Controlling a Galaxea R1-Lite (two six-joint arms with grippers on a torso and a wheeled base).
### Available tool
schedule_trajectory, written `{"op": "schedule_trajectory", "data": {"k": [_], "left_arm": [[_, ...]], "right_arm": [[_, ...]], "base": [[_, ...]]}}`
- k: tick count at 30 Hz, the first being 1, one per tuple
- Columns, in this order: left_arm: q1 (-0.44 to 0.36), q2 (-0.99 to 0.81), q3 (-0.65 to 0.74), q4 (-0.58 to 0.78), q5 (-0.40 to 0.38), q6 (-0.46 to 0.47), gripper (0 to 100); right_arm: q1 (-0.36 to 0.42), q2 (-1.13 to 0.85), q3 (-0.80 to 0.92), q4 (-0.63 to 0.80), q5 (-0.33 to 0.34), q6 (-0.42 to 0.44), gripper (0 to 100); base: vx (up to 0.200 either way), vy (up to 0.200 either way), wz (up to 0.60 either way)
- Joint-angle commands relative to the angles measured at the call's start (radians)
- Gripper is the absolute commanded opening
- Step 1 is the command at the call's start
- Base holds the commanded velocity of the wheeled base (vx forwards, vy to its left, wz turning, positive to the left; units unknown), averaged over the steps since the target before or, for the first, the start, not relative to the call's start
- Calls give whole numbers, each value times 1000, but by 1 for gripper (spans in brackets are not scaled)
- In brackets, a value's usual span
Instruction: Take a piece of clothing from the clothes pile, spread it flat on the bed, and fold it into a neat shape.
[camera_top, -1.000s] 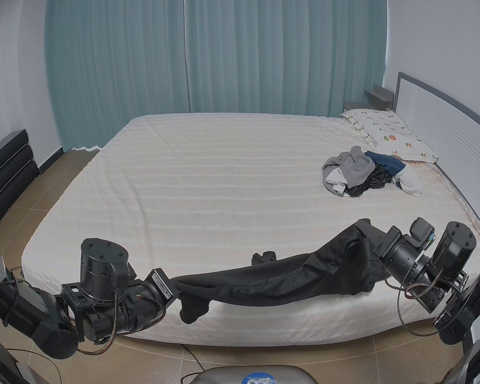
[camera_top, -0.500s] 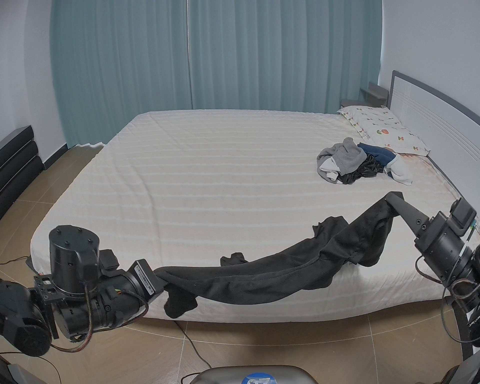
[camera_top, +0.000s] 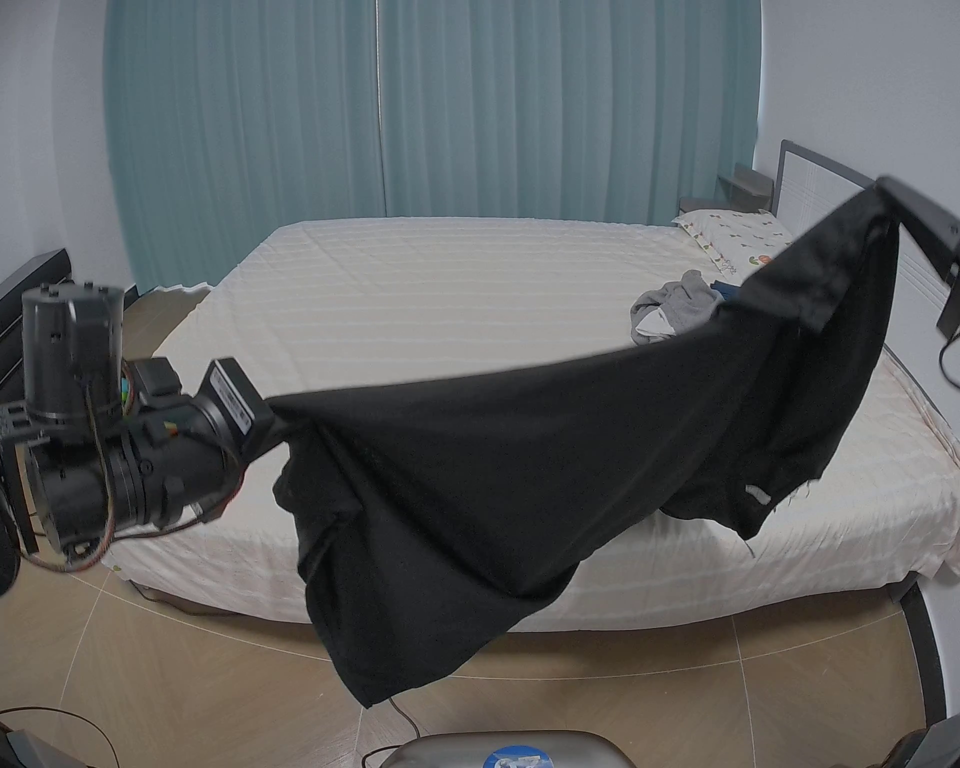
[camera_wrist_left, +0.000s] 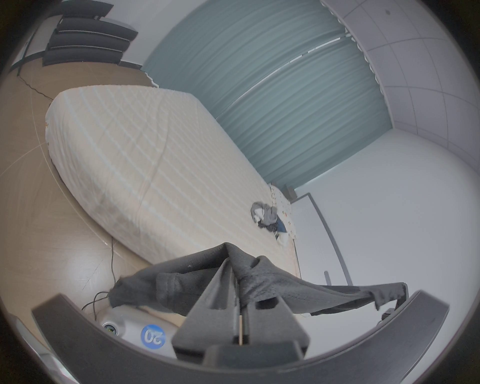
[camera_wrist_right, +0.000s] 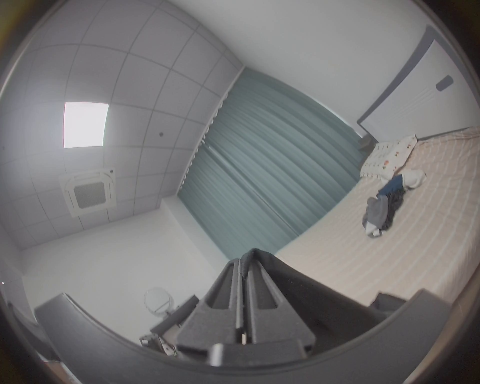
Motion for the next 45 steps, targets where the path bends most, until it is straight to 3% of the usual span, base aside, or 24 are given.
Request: {"op": "schedule_trajectory", "data": {"k": [1,7,16,19,22,36,45], "left_arm": [[121,133,-267,120,0,-13,0],[186,233,-379,127,-13,-71,0],[187,365,-462,116,-15,-71,0],[189,451,-525,120,-12,-71,0],[189,488,-548,120,-12,-71,0],[190,656,-700,115,-4,-69,0],[187,839,-839,124,0,-80,0]], "right_arm": [[-210,195,-340,173,42,73,0],[-258,358,-495,93,27,79,0],[-255,555,-570,48,-1,76,0],[-259,660,-573,-150,-12,62,0],[-261,701,-585,-223,-30,33,0],[-258,816,-599,-251,-32,7,0],[-238,970,-579,-352,-35,-44,0]], "base": [[0,0,0],[67,0,0],[200,0,0],[200,0,0],[200,0,0],[200,0,0],[200,0,0]]}}
